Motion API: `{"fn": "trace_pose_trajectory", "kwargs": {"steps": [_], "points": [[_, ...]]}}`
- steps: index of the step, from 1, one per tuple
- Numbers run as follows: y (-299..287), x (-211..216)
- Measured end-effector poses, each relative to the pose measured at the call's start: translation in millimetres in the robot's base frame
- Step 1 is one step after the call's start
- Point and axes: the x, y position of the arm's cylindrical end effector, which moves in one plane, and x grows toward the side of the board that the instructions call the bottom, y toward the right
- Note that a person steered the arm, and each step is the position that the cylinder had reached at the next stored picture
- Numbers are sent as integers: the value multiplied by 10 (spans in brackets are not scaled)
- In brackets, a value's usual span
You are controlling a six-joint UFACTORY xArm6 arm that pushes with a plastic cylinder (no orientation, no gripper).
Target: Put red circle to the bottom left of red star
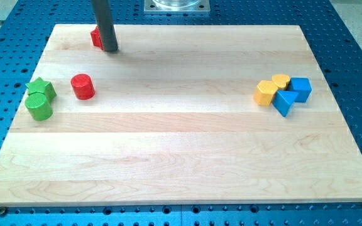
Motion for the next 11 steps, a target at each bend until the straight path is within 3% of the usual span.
{"fn": "trace_pose_trajectory", "kwargs": {"steps": [1, 2, 3, 4, 5, 6, 7, 8, 10, 11], "points": [[-592, -57], [-216, 366], [426, 1171], [-12, 1909], [-337, 1676], [-427, 1025], [-476, 908], [-409, 1140], [-535, 231], [-151, 425]]}}
